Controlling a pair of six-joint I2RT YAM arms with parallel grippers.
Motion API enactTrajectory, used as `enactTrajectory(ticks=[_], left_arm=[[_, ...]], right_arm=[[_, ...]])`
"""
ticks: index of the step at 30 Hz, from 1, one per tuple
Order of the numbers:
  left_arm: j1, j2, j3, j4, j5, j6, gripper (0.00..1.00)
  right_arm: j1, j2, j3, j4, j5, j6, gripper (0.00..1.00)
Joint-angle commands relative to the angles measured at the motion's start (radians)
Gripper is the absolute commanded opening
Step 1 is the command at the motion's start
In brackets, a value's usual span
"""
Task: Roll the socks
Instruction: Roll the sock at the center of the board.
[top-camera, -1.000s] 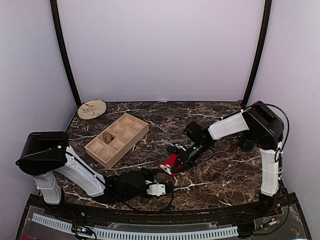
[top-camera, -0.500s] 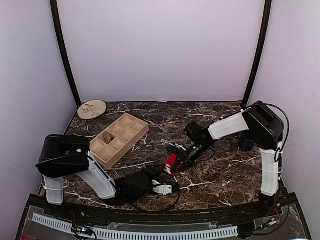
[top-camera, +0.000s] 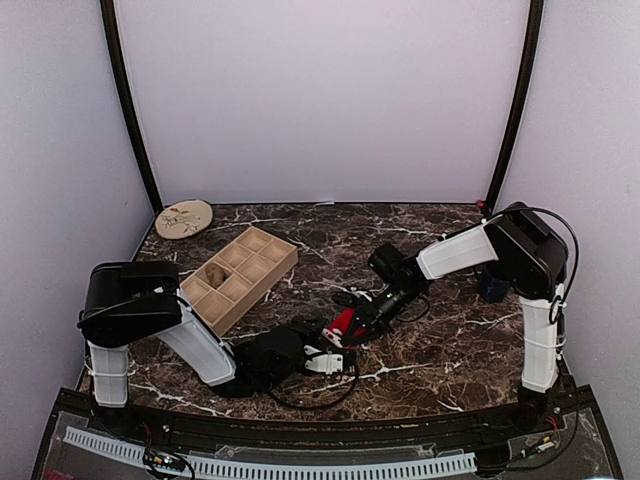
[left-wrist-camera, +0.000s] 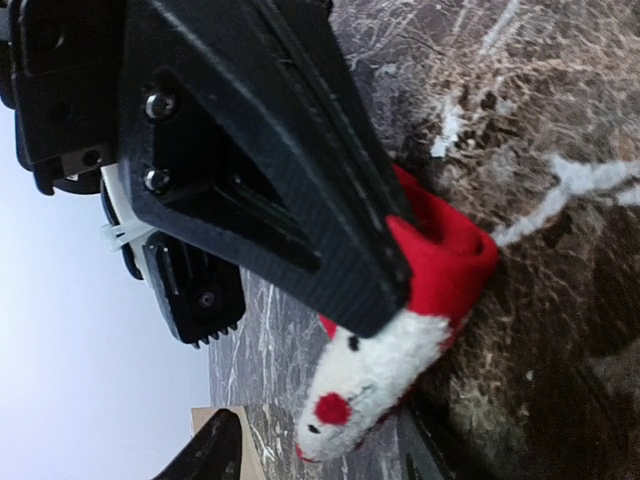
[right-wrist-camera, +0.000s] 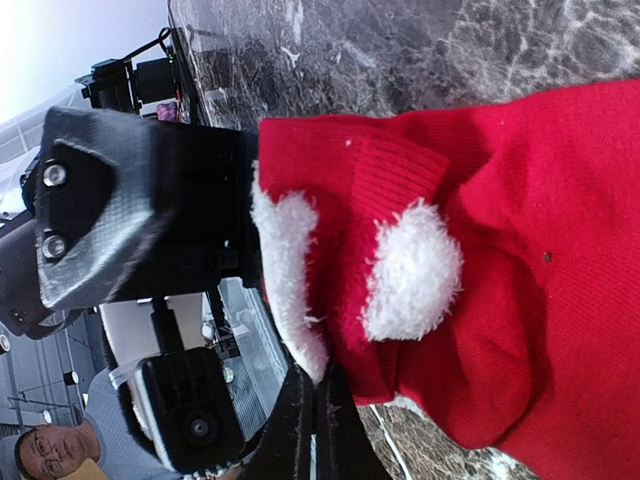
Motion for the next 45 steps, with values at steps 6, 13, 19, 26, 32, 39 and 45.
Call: enactTrajectory(ticks=[6,13,19,26,32,39,45], left_arm=[[0.008,-0.022,0.002,-0.113,0.069,-0.052,0.52],[0.032,-0.032,0.044,-0.23,0.103,-0.082,0.28],[0.047,-0.042,0.077,-0.306,0.128,-0.084,0.24],[0.056,-0.094,0.121,-0.507,0.179,-0.13,0.11],[0.059,-0.149,0.206,-0.75,0.244,-0.179,0.05],[0.06,-0.147,0.367,-1.078,0.331,-0.246,0.04],[0.062,-0.113,0.492,-1.305,0.404,-0.272,0.03]], right_arm=[[-0.006,-0.015,-0.008,0.015,-0.021,0.008,0.0],[-0.006,-0.011,-0.005,0.018,-0.027,0.012,0.0],[-0.006,-0.007,-0.007,0.018,-0.026,0.011,0.0],[-0.006,-0.011,-0.008,-0.006,-0.006,-0.011,0.0],[-0.006,-0.012,0.004,-0.079,0.067,-0.058,0.0],[-0.006,-0.031,-0.015,-0.11,0.149,-0.085,0.05],[-0.004,-0.083,-0.104,-0.036,0.165,-0.042,0.17]])
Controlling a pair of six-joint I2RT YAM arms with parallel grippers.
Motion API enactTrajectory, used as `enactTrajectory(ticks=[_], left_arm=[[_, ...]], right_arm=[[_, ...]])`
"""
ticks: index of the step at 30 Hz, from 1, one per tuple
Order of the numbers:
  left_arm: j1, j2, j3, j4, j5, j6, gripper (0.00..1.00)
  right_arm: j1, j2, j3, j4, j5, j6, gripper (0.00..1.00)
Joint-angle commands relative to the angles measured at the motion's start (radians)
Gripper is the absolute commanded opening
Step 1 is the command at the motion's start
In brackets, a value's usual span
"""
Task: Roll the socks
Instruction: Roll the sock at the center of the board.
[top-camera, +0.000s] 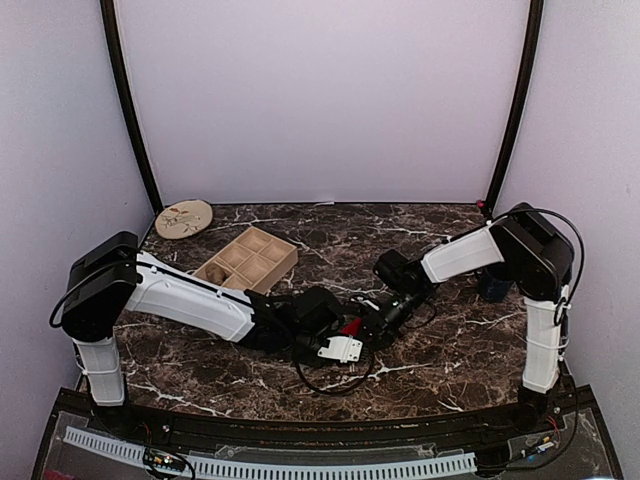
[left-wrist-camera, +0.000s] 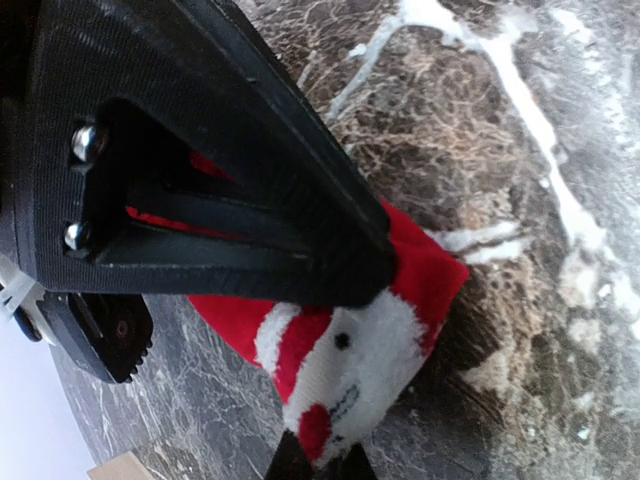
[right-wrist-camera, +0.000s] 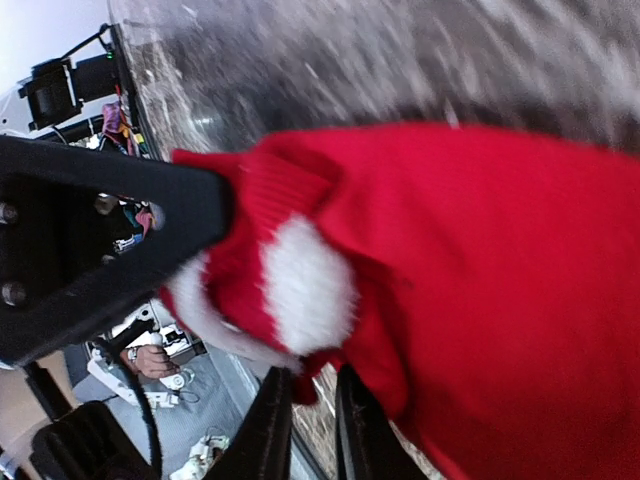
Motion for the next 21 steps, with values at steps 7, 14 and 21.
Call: enactTrajectory(ticks=[7,14,21], left_arm=[[0.01,0.03,0.156,-0.356,0.163,-0.07,0.01],[0.011,0.067,0.21,-0.445,0.223,-0.109,0.0],[0.013,0.104,0.288,-0.539,0.286,-0.143,0.0]], right_arm=[[-0.002,-0.13,-0.149,0.16,0.049,0.097,0.29],[0.0,-0.24,-0.209,0.242,0.142,0.187,0.34],[0.021,-0.343,-0.278,0.283,0.296,0.223,0.34]])
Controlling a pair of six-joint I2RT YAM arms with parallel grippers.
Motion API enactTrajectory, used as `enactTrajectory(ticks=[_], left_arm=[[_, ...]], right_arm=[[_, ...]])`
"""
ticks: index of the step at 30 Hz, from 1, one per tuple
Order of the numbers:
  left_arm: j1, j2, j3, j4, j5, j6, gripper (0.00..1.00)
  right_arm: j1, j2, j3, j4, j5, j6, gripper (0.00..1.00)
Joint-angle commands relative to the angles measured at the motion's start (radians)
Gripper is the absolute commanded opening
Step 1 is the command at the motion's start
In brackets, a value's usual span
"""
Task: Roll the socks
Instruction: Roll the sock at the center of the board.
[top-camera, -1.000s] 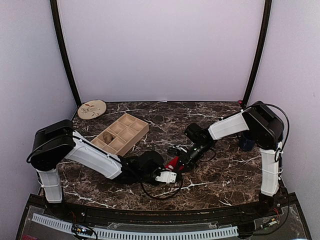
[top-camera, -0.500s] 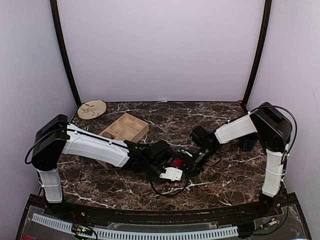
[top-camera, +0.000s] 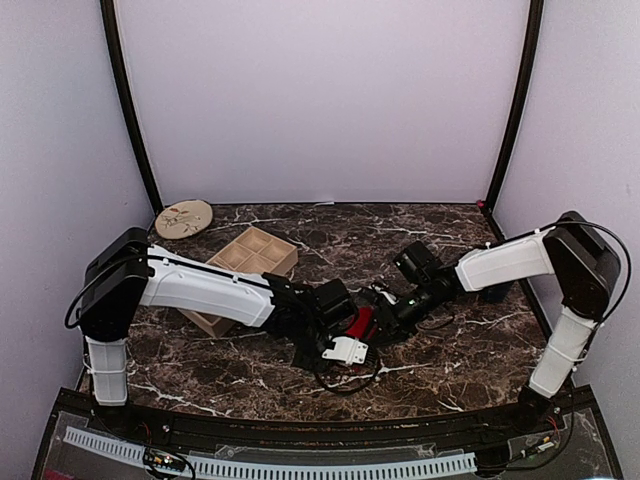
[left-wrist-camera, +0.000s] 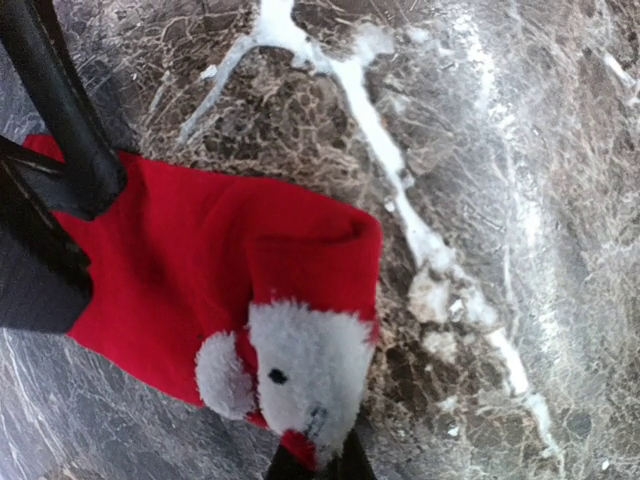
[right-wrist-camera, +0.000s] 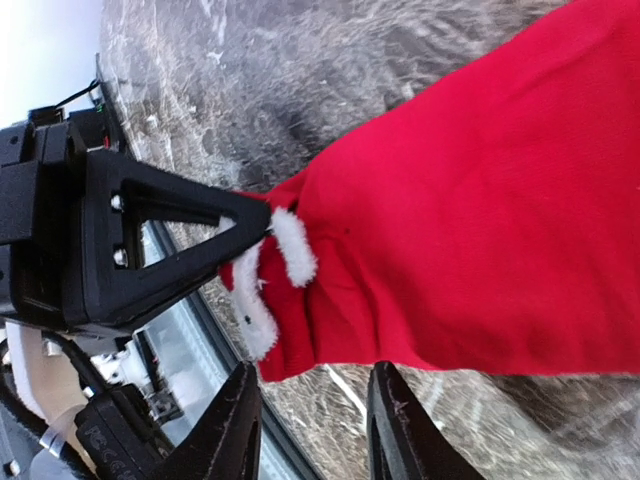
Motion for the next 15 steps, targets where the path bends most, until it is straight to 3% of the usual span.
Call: enactTrajectory(ticks=[1,15], left_arm=[[0.006,0.029,0.068,-0.125,0.082,-0.038,0.0],[0.048,0.124,0.249,-0.318,0.287,-0.106,0.0]], right_arm=[[0.024,-0.073,-0.044,0.051,0.144,0.035,0.34],[0.121,-0.448,-0.359,0.238,0.566,0.28,0.35]])
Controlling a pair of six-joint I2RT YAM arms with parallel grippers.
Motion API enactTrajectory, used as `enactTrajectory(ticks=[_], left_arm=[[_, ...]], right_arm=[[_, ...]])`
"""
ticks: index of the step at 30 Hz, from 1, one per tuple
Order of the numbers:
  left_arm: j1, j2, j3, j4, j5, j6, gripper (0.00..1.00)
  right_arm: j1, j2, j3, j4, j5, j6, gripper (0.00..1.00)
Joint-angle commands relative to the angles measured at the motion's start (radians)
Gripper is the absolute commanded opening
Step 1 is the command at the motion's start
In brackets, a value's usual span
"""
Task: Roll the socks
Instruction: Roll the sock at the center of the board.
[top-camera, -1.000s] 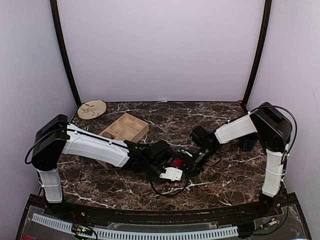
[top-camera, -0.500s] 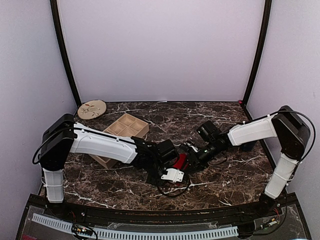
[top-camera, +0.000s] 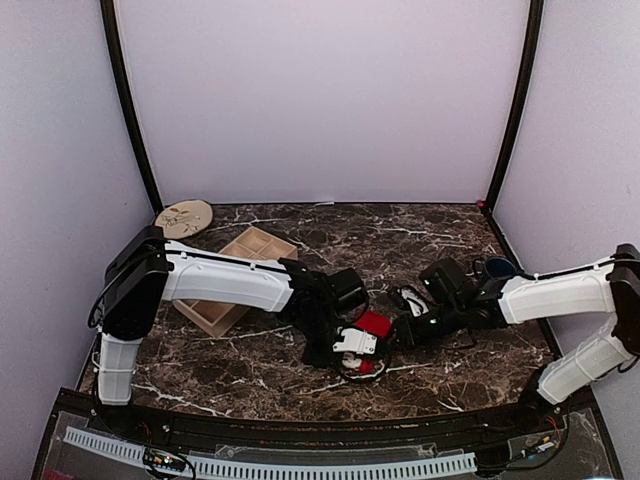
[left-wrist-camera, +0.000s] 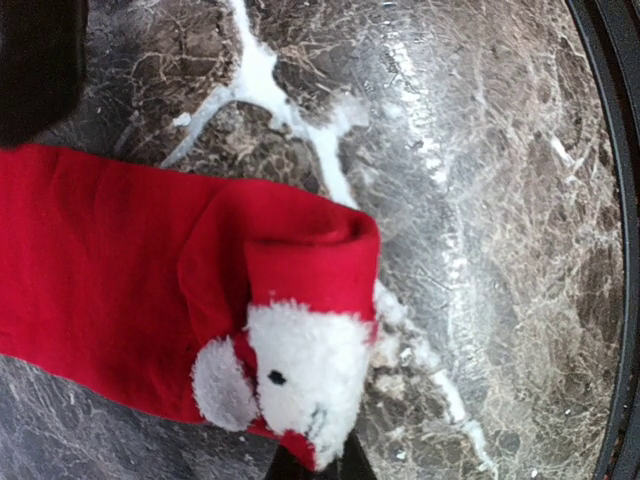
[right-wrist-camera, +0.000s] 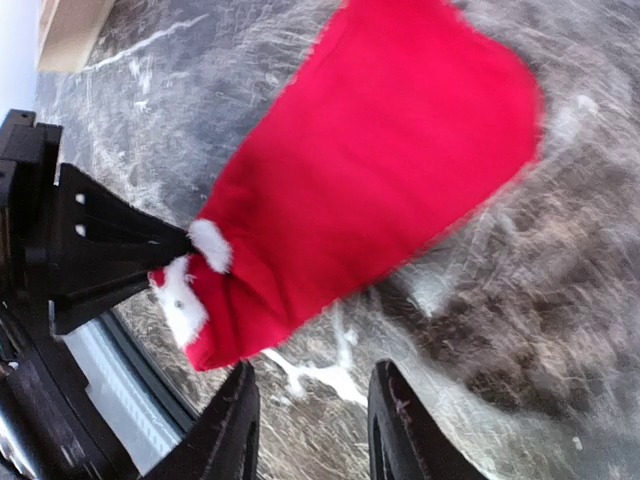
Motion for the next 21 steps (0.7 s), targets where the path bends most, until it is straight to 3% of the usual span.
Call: enactTrajectory(ticks=[1,7,12,13,14,21], left_arm=[[0.017,0.011,0.044,-0.107,0.108,-0.023,0.0],[0.033,0.043,0.084,-0.151,0.178,-0.025,0.0],[0.035,0.055,0.08,-0.168,0.214,-0.027,0.0],[0.035,0.055,0.076,-0.171,0.221,-0.028,0.0],[0.036,0.056,0.072,-0.172,0.225,-0.029,0.0],[0.038,0.059,0.057,-0.178,0.267,-0.034,0.0]], right_arm=[[0.035,-0.118,-0.082,0.091,0.183,0.113,0.35],[0.157,-0.189,-0.137,0.115,0.304,0.142,0.35],[0.328,-0.196,-0.147,0.143,0.304,0.142,0.35],[0.36,-0.2,-0.154,0.148,0.496,0.129,0.36],[0.386,-0.204,-0.162,0.158,0.57,0.125,0.37],[0.546,-0.228,-0.198,0.197,0.795,0.113,0.37]])
